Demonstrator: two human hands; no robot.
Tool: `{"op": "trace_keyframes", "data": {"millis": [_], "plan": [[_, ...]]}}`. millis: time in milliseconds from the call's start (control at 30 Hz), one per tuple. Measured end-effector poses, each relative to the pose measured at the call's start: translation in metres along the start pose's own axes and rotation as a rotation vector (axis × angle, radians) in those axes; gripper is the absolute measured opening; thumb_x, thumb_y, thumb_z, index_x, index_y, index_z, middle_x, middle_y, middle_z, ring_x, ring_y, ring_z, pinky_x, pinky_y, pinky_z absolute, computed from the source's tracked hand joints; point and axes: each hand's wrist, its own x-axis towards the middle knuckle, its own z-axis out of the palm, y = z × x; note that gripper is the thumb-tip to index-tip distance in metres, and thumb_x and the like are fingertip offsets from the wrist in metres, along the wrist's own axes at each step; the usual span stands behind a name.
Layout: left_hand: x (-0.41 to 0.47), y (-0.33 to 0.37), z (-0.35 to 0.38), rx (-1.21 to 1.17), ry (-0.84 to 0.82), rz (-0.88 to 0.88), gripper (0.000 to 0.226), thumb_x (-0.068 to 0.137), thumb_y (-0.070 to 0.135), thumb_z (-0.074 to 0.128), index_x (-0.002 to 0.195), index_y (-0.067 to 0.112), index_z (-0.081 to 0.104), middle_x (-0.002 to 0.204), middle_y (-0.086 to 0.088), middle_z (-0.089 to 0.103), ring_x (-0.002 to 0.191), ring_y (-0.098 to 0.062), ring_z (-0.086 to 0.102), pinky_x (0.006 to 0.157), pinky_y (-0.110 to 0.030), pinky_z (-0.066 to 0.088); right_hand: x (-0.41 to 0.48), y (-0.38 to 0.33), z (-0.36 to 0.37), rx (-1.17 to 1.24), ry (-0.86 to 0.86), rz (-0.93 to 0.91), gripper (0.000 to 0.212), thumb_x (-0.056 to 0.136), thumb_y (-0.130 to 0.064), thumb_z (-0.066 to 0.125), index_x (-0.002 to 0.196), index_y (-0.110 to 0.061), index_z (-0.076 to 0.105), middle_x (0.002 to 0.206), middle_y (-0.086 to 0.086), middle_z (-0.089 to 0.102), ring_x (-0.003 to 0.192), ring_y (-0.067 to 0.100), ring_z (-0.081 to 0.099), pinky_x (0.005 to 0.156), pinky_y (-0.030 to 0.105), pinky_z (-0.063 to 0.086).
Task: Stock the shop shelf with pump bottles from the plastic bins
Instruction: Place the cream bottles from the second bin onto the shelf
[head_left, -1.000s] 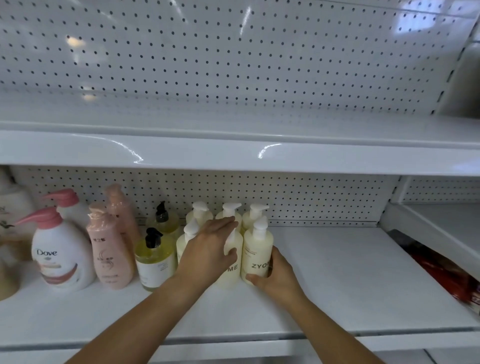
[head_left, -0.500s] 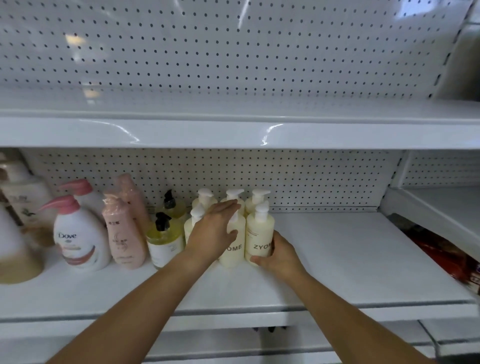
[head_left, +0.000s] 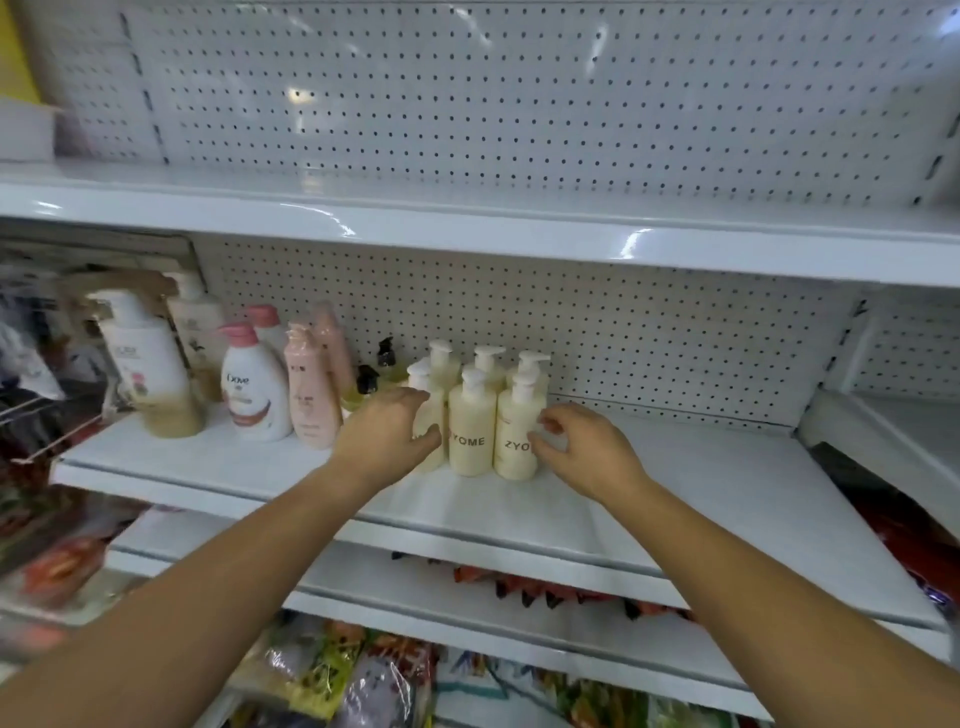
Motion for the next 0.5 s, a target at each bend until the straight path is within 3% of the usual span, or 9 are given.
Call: {"op": "trace_keyframes", "data": {"millis": [167, 333, 500], "plan": [[-0.056, -0.029, -0.025, 0.142, -0.193, -0.264, 0.060, 0.091, 0.053, 0.053, 0.135, 0.012, 0.055, 0.133, -0.012, 0.060, 0.120, -0.031, 0.055, 0.092, -0.041, 0.050, 0.002, -0.067, 0.018, -0.058, -0.111, -0.240, 0.039, 0.092, -0.049, 0.054, 0.119, -0.022, 0.061, 0.113, -0.005, 0.063, 0.102, 0.017, 0.059, 0.081, 0.035, 0.051], [-0.121, -0.083, -0.048, 0.257, -0.253, -0.426, 0.060, 0.090, 0.056, 0.051, 0.130, 0.011, 0.057, 0.133, -0.011, 0.058, 0.120, -0.032, 0.055, 0.092, -0.041, 0.050, 0.003, -0.147, 0.069, -0.077, -0.249, -0.431, 0.051, 0.092, -0.056, 0.050, 0.130, -0.024, 0.053, 0.129, -0.002, 0.058, 0.112, 0.020, 0.058, 0.085, 0.035, 0.050], [-0.194, -0.147, -0.079, 0.279, -0.281, -0.618, 0.062, 0.089, 0.062, 0.047, 0.125, 0.013, 0.060, 0.123, -0.009, 0.062, 0.108, -0.029, 0.061, 0.086, -0.041, 0.054, -0.008, -0.232, 0.123, -0.075, -0.360, -0.598, 0.054, 0.092, -0.054, 0.052, 0.135, -0.022, 0.051, 0.135, 0.000, 0.054, 0.117, 0.022, 0.056, 0.087, 0.035, 0.047]]}}
